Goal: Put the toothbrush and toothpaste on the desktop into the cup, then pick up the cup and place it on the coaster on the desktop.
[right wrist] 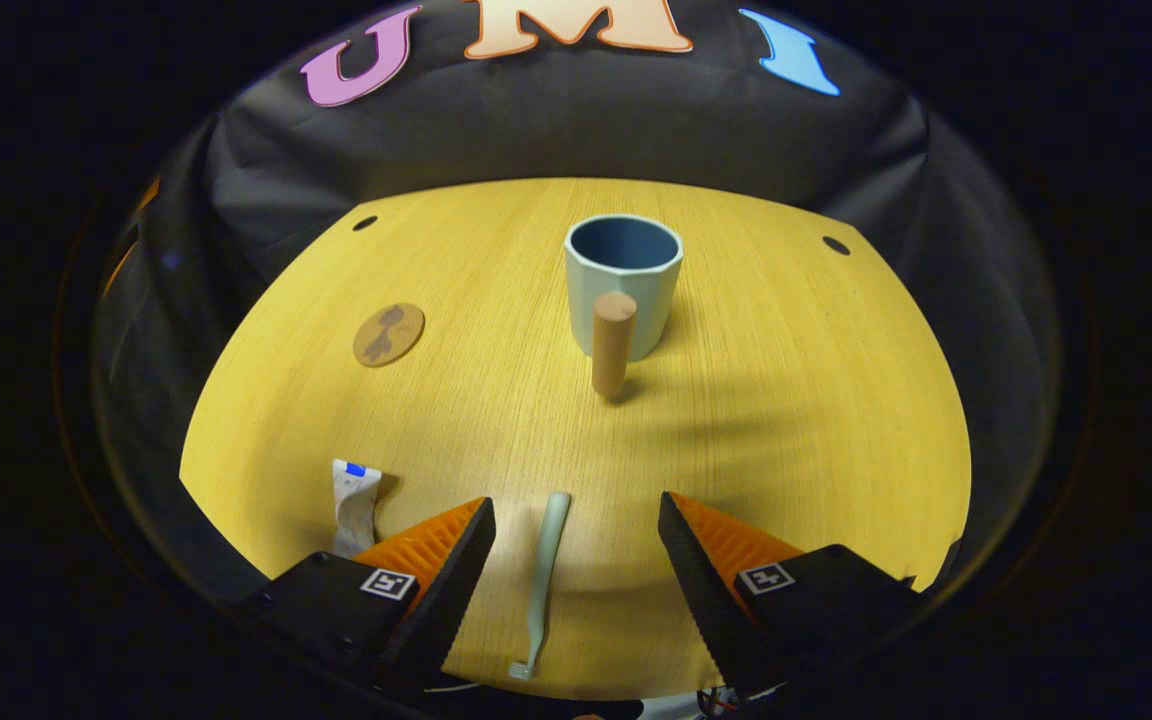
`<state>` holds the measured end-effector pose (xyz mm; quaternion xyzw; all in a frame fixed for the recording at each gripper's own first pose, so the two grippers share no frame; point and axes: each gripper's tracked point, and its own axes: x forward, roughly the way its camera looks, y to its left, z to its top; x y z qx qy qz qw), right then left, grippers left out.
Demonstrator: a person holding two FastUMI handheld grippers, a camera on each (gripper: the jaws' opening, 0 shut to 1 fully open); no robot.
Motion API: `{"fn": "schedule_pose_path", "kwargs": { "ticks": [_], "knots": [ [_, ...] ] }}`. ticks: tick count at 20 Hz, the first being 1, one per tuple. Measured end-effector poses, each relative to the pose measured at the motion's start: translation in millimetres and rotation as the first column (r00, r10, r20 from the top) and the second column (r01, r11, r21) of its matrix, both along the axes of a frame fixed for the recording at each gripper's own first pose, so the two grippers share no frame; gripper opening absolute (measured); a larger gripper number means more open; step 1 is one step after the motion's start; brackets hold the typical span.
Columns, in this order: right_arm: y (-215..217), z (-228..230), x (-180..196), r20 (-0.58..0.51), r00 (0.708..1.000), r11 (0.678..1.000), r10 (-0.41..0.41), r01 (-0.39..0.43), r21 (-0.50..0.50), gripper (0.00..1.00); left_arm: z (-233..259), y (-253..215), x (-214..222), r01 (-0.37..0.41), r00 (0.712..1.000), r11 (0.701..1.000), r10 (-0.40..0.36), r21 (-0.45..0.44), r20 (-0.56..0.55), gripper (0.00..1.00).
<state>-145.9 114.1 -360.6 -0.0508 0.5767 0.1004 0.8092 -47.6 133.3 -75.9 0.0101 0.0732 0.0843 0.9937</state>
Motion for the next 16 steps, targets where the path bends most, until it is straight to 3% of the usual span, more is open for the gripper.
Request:
{"fn": "schedule_pose_path", "kwargs": {
  "ticks": [10,12,13,16],
  "knots": [
    [8.7,-39.0,-21.2,-0.183,0.982,0.999,0.034,-0.041,-0.035,0.99,-21.9,20.5,-3.1,-0.021,0.998,1.000,0.021,0.002,-0.051,0.94],
    [9.1,-41.2,-21.8,-0.194,0.979,0.997,0.059,-0.068,-0.041,0.97,-26.1,25.2,-3.2,-0.024,0.998,1.000,0.025,0.011,-0.061,0.94],
    [7.9,-41.1,-22.3,-0.202,0.977,0.996,0.067,-0.078,-0.048,0.90,-28.0,26.7,-3.6,-0.024,0.998,1.000,0.025,0.017,-0.065,0.94],
    [10.6,-40.9,-21.0,-0.217,0.972,0.994,0.089,-0.102,-0.046,0.88,-30.8,27.9,-2.7,-0.015,0.997,0.999,0.018,0.032,-0.072,0.94]
  ]
}}
